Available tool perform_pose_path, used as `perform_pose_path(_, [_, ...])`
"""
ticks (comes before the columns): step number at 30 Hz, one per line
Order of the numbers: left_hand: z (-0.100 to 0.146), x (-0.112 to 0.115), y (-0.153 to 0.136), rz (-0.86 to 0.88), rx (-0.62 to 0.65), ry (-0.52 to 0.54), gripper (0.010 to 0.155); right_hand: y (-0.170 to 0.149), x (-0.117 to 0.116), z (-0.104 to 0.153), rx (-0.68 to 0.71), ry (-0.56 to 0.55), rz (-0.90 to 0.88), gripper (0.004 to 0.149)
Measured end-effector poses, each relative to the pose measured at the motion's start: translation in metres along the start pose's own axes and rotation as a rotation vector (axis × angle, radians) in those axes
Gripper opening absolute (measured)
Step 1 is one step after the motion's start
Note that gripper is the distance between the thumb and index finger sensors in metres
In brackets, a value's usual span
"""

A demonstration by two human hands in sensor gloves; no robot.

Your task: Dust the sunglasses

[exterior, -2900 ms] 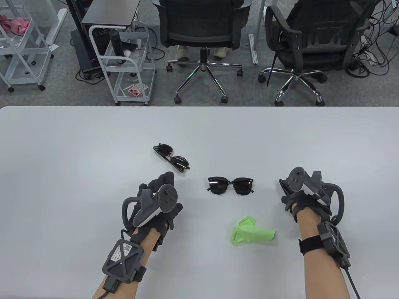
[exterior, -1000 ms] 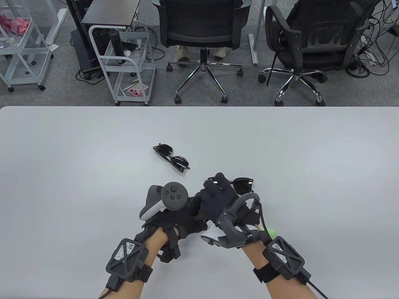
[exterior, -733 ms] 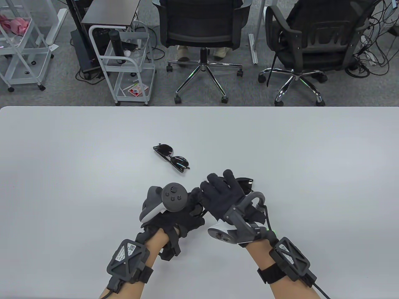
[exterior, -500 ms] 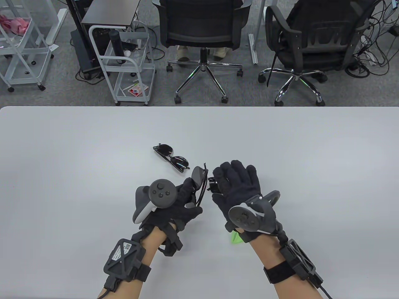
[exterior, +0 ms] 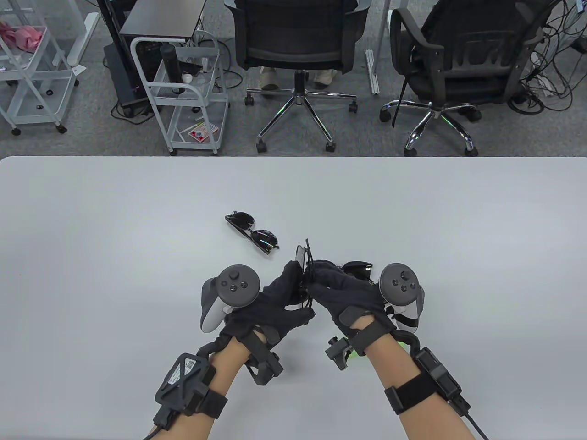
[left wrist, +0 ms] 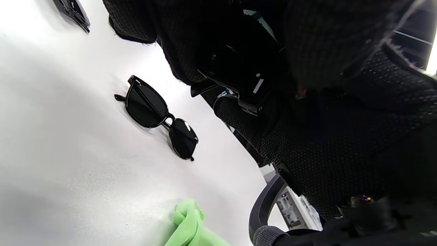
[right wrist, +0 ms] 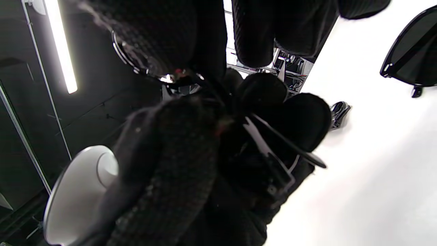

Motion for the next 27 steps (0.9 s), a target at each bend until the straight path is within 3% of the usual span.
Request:
perform_pose_path(5, [0.004,-0.013,0.001,0.045,0.021,0.053,0.097,-0.015,0.007,0.002,-0.067,-0.026,-0.135,0.043])
perform_pose_path(12, [0.014,-0.04,-0.006,0.282,0.025,0.191,0.096,-0.033,0.006,0.005,-0.15,-0.051,-0.286,0.044])
perform_pose_path(16, [0.015,-0.042,-0.003,0.224,0.032,0.186,0.095,-0.032,0.008,0.007,-0.174,-0.085,-0.245,0.047])
perform_pose_path(19, [0.016,-0.045,-0.001,0.13,0.038,0.194,0.094,-0.033,0.021,0.014,-0.22,-0.202,-0.184,0.08])
perform_pose_path(21, [0.017,-0.045,0.002,0.026,0.038,0.214,0.094,-0.024,0.037,0.015,-0.156,-0.273,-0.053,0.091])
perform_pose_path(24, [0.017,-0.041,0.009,-0.162,0.043,0.221,0.093,0.002,0.05,0.013,-0.014,-0.299,0.129,0.085])
perform_pose_path(27, [0.014,-0.031,0.013,-0.249,0.051,0.188,0.094,0.02,0.041,0.01,0.103,-0.233,0.264,0.068])
Point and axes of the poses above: the tracker on the back of each hand, its own y axis roughly to the thumb side, its own z axis roughly from the fingertips to the wrist, x = y × z, the point moved 5 cm from there along -z, roughly from the wrist to the fingertips, and after that the axes turned 7 degrees about z, right-handed, at the moved point
